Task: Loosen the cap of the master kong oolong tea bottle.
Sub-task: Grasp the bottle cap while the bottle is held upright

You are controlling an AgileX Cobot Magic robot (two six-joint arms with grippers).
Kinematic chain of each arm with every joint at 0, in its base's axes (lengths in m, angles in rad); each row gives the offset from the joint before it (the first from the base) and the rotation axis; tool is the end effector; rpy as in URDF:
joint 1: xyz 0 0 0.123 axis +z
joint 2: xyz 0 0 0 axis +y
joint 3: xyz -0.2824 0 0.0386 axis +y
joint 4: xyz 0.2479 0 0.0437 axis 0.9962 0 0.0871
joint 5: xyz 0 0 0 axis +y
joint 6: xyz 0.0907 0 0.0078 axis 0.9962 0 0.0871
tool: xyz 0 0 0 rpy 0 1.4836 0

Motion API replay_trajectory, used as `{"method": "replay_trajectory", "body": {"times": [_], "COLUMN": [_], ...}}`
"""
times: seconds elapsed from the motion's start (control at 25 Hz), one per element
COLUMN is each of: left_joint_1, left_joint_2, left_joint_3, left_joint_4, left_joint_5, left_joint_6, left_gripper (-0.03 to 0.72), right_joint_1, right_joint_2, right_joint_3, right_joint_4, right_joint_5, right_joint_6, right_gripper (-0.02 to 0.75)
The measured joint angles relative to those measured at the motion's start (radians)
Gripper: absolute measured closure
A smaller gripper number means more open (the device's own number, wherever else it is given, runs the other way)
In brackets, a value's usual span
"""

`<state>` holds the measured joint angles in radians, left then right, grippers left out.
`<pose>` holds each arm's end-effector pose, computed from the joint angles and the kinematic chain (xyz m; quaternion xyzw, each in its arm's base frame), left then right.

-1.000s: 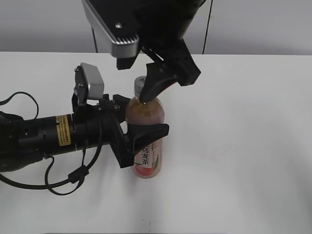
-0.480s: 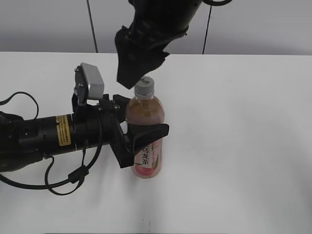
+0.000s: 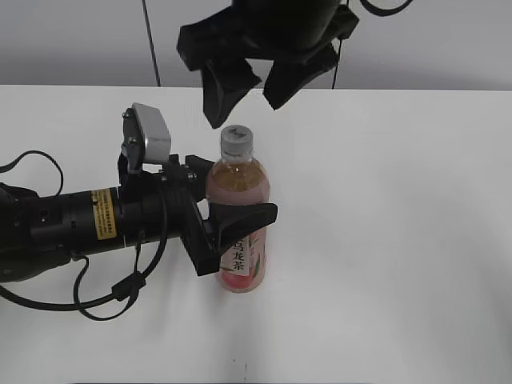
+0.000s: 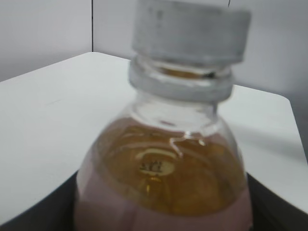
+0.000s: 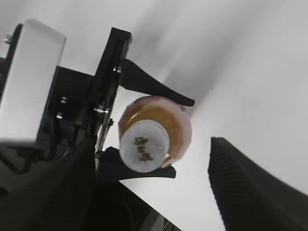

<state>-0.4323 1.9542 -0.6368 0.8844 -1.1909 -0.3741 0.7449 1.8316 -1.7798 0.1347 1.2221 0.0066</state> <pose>0.2520 -0.1883 0.1274 0.4086 0.6399 -0.4081 0.5069 0.2818 0.2755 0.3330 -0.3436 0.9172 0.1317 0.1528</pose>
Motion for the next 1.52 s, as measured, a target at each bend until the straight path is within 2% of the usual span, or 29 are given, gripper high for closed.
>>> {"method": "replay_trajectory", "body": {"times": [0.24, 0.8, 1.28, 1.36, 1.52], "left_joint_1": [0.000, 0.000, 0.000, 0.000, 0.000], "left_joint_2": [0.000, 0.000, 0.000, 0.000, 0.000], "left_joint_3": [0.000, 0.000, 0.000, 0.000, 0.000], "left_joint_4": [0.000, 0.000, 0.001, 0.001, 0.001], "left_joint_5": [0.000, -0.001, -0.001, -0.001, -0.001], "left_joint_6": [0.000, 0.000, 0.000, 0.000, 0.000], "left_gripper": [0.230, 0.230, 0.230, 0.230, 0.230], "right_joint_1": [0.046, 0.050, 0.050, 0.050, 0.050], "right_joint_2": [0.000, 0.025, 0.037, 0.037, 0.037], "right_joint_3": [0.000, 0.059, 0.056, 0.056, 0.056], "right_joint_4": [0.010, -0.031, -0.035, -0.042, -0.051], "right_joint_5": [0.000, 0.001, 0.001, 0.001, 0.001], "right_joint_6": [0.022, 0.037, 0.036, 0.035, 0.023], "right_gripper": [0.188, 0.234, 0.395, 0.445, 0.455]}}
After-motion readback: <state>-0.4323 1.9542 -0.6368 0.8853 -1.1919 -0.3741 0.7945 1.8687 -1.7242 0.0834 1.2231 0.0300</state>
